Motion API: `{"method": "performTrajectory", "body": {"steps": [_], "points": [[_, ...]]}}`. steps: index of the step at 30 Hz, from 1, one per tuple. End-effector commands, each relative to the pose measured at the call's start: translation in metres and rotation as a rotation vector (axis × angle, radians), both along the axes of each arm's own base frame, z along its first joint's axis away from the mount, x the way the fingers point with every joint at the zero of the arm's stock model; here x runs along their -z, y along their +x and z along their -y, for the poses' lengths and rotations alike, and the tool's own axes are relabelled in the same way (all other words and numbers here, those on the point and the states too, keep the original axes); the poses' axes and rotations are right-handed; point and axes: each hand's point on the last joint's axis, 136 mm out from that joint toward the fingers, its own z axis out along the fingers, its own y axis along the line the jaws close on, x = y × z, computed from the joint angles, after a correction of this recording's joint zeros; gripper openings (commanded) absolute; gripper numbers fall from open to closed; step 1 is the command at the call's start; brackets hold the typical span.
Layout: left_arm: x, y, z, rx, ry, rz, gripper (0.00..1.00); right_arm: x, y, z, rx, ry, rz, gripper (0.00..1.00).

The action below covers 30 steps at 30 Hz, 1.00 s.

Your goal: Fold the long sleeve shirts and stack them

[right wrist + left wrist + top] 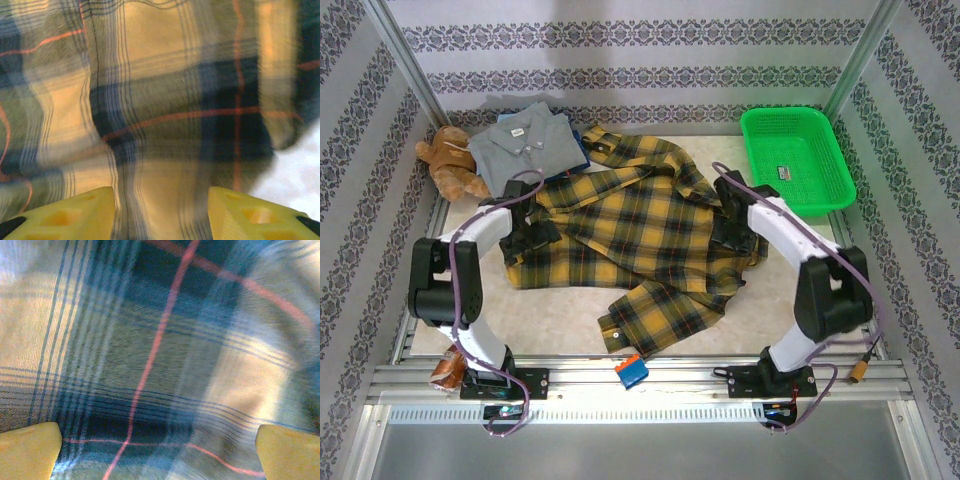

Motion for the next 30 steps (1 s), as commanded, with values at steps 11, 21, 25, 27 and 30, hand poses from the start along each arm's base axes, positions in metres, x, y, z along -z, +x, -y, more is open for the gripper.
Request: {"method": "performTrajectory", "body": {"steps": [11,21,25,27,30], "points": [[0.032,-0.016,-0.04,-0.079,0.086,-0.049,1.0,0.062,0.072,0.018,0.271,-0.001,0.047,0.48],[0.025,0.017,-0.057,-0.063,0.116,0.008,1.0,0.058,0.149,0.012,0.224,0.013,0.086,0.54],[0.017,0.039,-0.057,-0.068,0.107,0.045,1.0,0.049,0.18,0.014,0.213,0.022,0.128,0.57],[0.008,0.05,-0.057,-0.069,0.101,0.078,1.0,0.046,0.196,0.014,0.212,0.061,0.148,0.59],[-0.008,0.063,-0.056,-0.073,0.09,0.125,1.0,0.031,0.218,0.005,0.157,0.129,0.213,0.61]]}}
